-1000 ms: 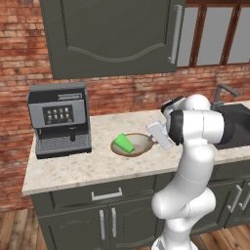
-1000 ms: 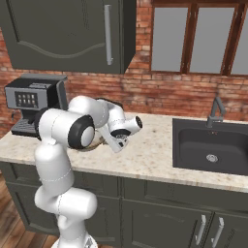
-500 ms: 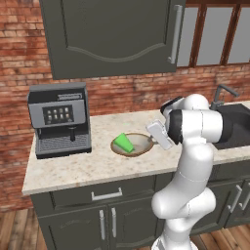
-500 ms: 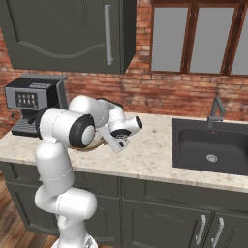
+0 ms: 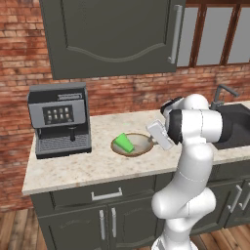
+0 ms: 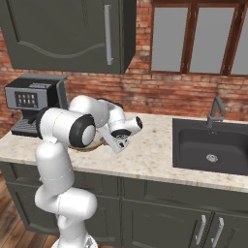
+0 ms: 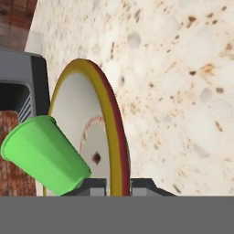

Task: Place the cup inside the bowl on the dining table and move the bowl to any counter.

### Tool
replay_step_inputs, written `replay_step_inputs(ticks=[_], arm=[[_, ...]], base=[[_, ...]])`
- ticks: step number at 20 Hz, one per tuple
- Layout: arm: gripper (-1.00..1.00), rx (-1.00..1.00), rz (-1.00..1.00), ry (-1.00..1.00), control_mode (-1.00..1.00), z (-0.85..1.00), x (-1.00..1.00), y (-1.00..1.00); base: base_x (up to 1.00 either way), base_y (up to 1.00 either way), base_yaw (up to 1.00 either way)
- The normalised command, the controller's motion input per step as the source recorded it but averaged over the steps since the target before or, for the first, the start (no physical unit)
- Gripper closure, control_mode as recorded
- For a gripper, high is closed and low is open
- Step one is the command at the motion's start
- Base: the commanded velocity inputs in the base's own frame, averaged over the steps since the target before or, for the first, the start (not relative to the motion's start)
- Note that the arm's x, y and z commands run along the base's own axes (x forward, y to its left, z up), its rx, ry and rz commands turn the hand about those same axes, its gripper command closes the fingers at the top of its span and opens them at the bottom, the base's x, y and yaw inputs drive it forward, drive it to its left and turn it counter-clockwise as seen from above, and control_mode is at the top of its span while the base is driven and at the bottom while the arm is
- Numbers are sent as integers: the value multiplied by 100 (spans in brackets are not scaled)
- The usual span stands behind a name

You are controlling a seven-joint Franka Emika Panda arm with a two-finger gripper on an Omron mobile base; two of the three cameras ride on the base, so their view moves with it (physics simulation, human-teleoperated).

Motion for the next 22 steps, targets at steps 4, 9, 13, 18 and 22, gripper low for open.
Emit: replay_step_inputs(ticks=[4,9,13,18,22], arm=[[100,0,0,0,-100,0,0,0],[-100,0,0,0,-100,0,0,0],[-100,0,0,0,-100,0,0,0],[-100,0,0,0,-100,0,0,0],[-100,-1,0,-4,-100,7,-2,-12]], base=[[0,0,0],[0,0,0],[0,0,0],[0,0,0],[0,0,0]])
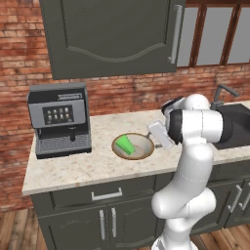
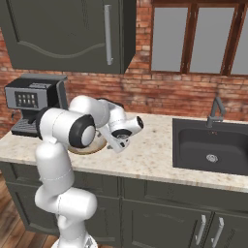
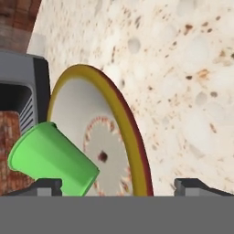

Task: Place the cup inside the bowl on the dining table and move the bowl to any counter.

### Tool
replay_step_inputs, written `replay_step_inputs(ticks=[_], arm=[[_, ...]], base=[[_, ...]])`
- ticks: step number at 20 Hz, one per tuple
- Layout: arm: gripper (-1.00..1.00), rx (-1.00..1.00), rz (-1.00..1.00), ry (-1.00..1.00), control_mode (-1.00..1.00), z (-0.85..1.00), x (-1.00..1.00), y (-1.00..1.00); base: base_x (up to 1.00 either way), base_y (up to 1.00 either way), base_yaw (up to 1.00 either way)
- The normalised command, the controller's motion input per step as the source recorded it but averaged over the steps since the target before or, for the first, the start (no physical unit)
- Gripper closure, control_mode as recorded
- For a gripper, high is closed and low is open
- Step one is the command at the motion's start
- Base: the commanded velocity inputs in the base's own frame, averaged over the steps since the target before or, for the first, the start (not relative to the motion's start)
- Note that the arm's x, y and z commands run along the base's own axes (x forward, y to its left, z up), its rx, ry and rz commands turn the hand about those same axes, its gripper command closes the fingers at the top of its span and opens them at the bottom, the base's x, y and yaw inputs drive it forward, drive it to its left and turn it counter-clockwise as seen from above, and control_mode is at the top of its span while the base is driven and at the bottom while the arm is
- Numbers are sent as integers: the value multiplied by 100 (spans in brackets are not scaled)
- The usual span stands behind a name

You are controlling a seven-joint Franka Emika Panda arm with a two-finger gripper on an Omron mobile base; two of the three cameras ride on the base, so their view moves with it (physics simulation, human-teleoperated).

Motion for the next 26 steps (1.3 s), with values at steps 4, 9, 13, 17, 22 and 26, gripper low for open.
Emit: replay_step_inputs(ticks=[4,9,13,17,22,26], arm=[[-100,-6,0,-9,-100,24,-4,-18],[-100,-15,0,-6,-100,34,-3,-7],[-100,-18,0,-1,-100,26,-23,-1],[-100,-13,1,-4,-100,14,-45,-1],[-100,-8,1,-9,-100,13,-63,-11],[-100,-11,0,-14,-100,33,-64,-8]], base=[[0,0,0],[0,0,0],[0,0,0],[0,0,0],[0,0,0],[0,0,0]])
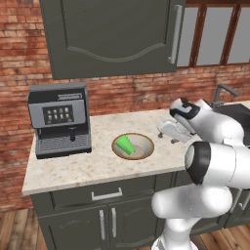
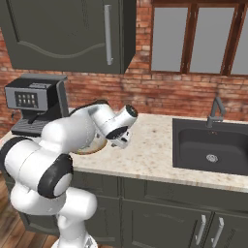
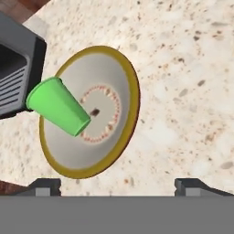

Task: Place the cup inside the bowl on the dining table and move the bowl to any counter.

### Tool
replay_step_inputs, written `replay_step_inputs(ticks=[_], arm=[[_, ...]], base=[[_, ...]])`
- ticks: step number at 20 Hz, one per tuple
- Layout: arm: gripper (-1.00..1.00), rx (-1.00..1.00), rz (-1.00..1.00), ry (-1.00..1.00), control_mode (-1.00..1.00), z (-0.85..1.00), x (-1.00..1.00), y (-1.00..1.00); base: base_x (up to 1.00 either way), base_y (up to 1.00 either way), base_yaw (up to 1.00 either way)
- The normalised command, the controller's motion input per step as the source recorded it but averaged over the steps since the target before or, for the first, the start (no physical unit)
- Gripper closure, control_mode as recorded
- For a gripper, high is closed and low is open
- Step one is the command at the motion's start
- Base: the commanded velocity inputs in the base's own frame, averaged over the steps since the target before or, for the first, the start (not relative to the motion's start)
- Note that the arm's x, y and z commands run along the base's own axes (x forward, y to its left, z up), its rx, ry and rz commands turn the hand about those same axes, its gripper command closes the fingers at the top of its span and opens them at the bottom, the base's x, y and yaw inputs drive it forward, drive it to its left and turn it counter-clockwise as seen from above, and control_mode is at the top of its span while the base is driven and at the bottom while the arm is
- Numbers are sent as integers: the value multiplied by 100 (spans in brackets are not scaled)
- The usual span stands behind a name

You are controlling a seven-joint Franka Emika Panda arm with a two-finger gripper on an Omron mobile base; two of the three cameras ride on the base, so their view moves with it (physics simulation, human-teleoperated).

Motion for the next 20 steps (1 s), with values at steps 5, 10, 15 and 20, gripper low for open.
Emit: replay_step_inputs(ticks=[5,10,15,20], arm=[[-100,-16,0,-14,-100,47,-70,-1],[-100,-20,0,-9,-100,51,-70,0],[-100,-21,0,-8,-100,52,-77,0],[-100,-20,0,-9,-100,54,-88,0]], base=[[0,0,0],[0,0,0],[0,0,0],[0,0,0]])
